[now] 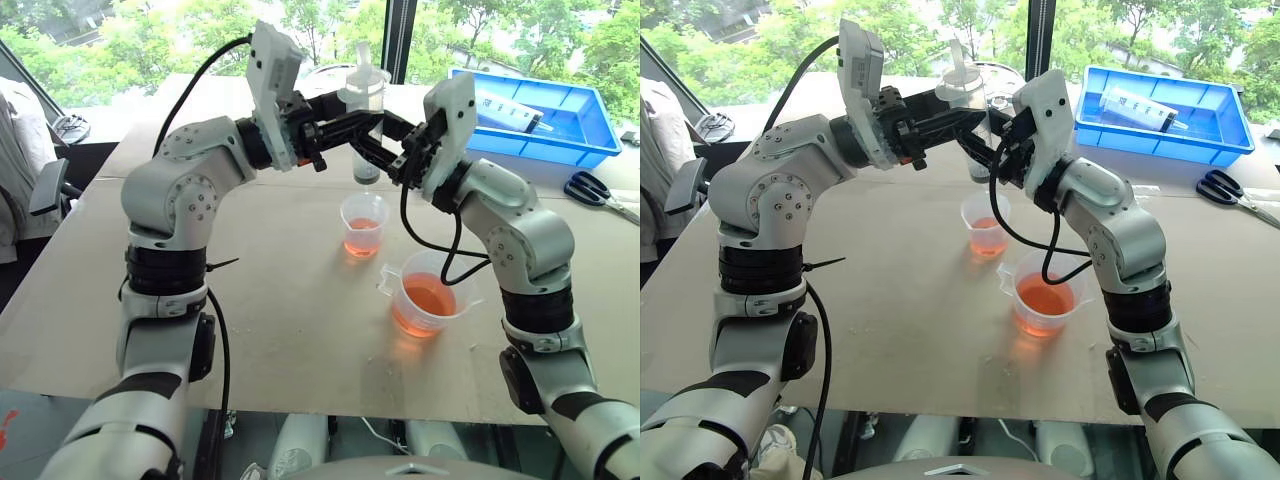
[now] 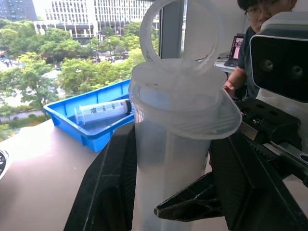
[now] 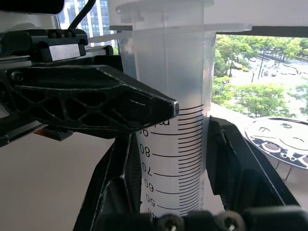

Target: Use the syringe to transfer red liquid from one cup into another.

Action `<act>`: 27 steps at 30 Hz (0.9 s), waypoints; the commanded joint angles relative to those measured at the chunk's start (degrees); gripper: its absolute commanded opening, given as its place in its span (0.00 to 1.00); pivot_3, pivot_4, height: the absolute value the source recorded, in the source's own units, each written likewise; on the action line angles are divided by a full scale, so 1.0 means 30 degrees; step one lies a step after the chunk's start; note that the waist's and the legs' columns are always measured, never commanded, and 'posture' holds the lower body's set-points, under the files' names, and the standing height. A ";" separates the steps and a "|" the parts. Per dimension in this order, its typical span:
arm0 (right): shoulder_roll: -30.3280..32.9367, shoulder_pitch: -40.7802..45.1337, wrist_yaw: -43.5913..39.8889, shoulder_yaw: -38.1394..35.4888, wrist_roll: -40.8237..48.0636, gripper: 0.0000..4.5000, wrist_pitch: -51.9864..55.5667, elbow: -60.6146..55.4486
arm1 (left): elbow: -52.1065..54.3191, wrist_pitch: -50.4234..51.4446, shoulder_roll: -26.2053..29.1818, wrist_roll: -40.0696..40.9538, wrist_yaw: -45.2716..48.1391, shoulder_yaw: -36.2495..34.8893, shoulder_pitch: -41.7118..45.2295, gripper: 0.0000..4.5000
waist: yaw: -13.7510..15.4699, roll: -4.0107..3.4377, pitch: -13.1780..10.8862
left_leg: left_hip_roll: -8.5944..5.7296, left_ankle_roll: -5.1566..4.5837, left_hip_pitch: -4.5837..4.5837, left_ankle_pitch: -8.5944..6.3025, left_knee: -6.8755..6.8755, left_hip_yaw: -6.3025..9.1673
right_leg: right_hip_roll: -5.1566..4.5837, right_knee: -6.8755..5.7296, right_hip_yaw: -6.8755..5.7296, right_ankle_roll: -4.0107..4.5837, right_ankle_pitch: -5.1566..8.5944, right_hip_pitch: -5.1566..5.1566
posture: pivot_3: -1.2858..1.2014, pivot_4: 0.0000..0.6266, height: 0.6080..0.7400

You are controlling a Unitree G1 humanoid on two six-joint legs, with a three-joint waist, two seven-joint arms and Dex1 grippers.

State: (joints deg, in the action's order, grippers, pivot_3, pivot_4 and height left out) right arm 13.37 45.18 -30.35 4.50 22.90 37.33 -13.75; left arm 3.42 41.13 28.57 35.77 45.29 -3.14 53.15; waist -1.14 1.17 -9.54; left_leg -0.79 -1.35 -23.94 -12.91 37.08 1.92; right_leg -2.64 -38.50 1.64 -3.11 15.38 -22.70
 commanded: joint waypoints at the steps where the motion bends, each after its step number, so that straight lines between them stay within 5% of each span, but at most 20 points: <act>1: 0.0326 0.0557 -0.0598 -0.0146 0.0405 0.85 -0.0218 -0.0727 | 0.0250 -0.0027 0.0158 0.0541 -0.1021 -0.1766 0.0377 0.35 | -0.0021 0.0000 0.0000 | 0.0002 -0.0005 0.0000 -0.0004 0.0000 0.0001 | 0.0002 0.0000 -0.0001 0.0000 0.0000 0.0000 | 0.52 0.24 1.00; 3: 0.1015 0.0473 -0.1371 -0.0310 0.0437 0.98 -0.0752 -0.0927 | -0.0057 0.0585 0.0223 0.0952 -0.1787 -0.2553 0.0619 0.35 | -0.0001 0.0000 0.0000 | 0.0002 -0.0007 0.0000 -0.0004 0.0000 0.0003 | 0.0002 0.0000 -0.0002 0.0000 0.0000 0.0000 | 0.52 0.24 1.00; 7: 0.4026 -0.0511 -0.4576 -0.0577 0.1295 0.98 -0.0963 -0.2625 | -0.1265 0.3602 0.1075 0.2209 -0.4535 -0.5111 0.1514 0.35 | 0.0108 0.0016 -0.0026 | -0.0004 -0.0017 -0.0011 -0.0010 0.0012 0.0015 | -0.0005 0.0007 -0.0021 -0.0002 0.0001 0.0006 | 0.52 0.24 1.00; 13: 0.8346 -0.2420 -0.8143 -0.4968 0.7466 0.98 0.1669 -0.5122 | -0.4553 1.6117 0.5870 0.4400 -0.5096 -0.6246 0.3293 0.35 | -0.0028 0.0059 -0.0093 | -0.0004 -0.0024 -0.0024 -0.0015 0.0005 0.0044 | 0.0005 0.0034 -0.0053 -0.0010 0.0004 0.0012 | 0.52 0.24 1.00; 18: 1.1197 -0.5602 -1.0460 -0.7733 0.9098 0.98 0.0966 -0.6555 | -0.5981 1.7122 1.0112 0.6261 -0.3139 -0.1420 0.0725 0.35 | -0.0208 0.0055 -0.0095 | -0.0007 -0.0027 0.0022 -0.0017 -0.0054 0.0034 | -0.0017 0.0050 -0.0038 -0.0038 0.0026 0.0045 | 0.52 0.24 1.00; 27: 1.2279 -1.0585 -0.9999 -0.9295 0.9918 0.98 0.0330 -0.9057 | -1.1673 1.3447 0.7651 0.0752 -0.0596 0.4127 0.2041 0.35 | 0.0245 0.0084 -0.0093 | -0.0014 -0.0026 0.0020 -0.0016 0.0017 0.0028 | -0.0041 0.0007 -0.0045 -0.0031 0.0026 0.0077 | 0.52 0.24 1.00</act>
State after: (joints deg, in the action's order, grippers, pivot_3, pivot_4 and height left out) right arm 49.32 13.88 -61.15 -21.36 51.94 39.64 -38.33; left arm -29.66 84.72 51.54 40.64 40.88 7.88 57.07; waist -0.40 1.43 -9.82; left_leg -0.84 -1.43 -23.91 -12.96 37.15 2.01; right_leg -2.77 -38.48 1.50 -3.20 15.46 -22.48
